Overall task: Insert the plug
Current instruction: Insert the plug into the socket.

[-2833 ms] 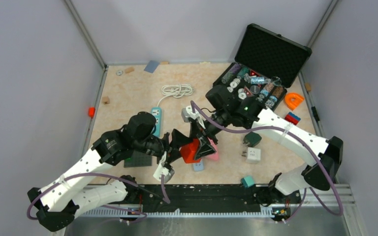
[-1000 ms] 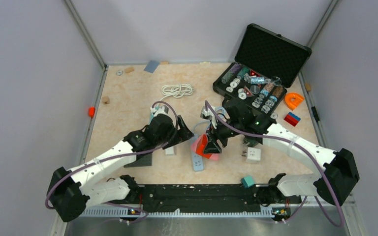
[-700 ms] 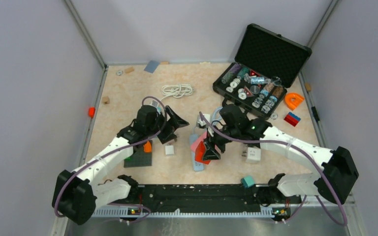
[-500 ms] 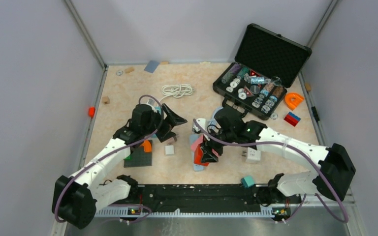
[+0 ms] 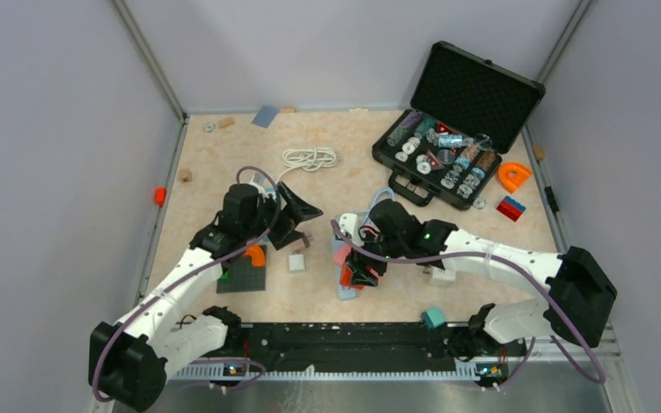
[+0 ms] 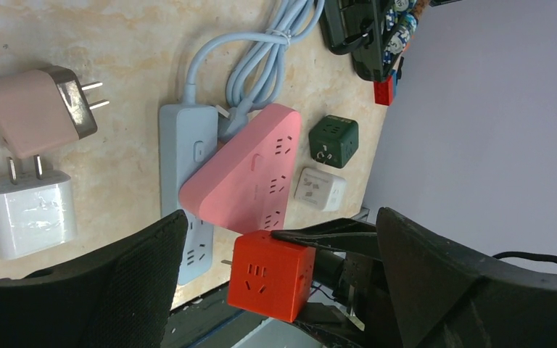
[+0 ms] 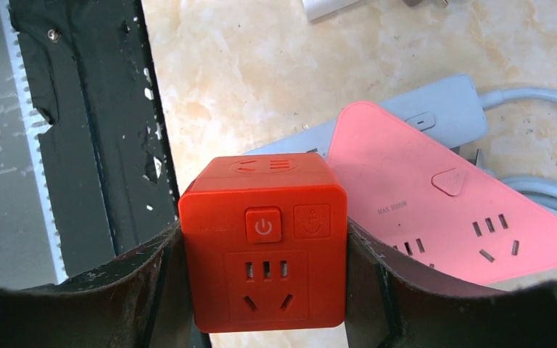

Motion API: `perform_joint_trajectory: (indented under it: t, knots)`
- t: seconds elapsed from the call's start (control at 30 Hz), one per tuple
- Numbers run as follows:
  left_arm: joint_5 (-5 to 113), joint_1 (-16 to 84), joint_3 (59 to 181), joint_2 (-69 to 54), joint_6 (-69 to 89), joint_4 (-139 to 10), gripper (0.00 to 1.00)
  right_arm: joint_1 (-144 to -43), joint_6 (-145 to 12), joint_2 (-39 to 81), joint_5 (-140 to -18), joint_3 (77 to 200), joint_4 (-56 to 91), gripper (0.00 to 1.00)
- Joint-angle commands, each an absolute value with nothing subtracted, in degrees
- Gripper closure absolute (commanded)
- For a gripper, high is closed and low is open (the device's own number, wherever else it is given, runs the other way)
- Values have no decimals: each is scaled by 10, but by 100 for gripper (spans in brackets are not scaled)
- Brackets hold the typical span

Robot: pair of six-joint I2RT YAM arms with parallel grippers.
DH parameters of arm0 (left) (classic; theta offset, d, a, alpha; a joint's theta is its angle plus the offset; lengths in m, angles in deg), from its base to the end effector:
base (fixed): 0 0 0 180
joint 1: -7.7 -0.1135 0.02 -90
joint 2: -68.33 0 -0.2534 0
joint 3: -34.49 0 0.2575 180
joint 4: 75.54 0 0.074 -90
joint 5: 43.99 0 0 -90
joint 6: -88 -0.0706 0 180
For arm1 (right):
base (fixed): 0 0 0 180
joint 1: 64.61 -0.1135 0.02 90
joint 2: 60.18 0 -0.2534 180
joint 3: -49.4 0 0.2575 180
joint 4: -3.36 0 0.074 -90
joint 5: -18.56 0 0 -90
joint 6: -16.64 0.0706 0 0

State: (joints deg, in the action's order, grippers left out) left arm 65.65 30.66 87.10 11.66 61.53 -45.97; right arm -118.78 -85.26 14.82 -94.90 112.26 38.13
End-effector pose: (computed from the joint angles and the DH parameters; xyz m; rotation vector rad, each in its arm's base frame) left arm 0.2252 -0.1212 0.2292 -0.6186 2.3108 -1.1748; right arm 0.1534 0.2605 0.2028 -1.5088 1.9506 0.8259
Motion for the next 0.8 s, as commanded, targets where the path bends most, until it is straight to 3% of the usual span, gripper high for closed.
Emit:
perform_joint_trajectory:
  t: [0.0, 0.77]
  knots:
    - [645, 304, 868, 138, 610, -465, 1, -1194, -841, 136, -958, 1112, 315, 100]
    - [643, 303, 851, 160, 611, -456, 1, -1203, -884, 166, -984, 1092, 283, 100]
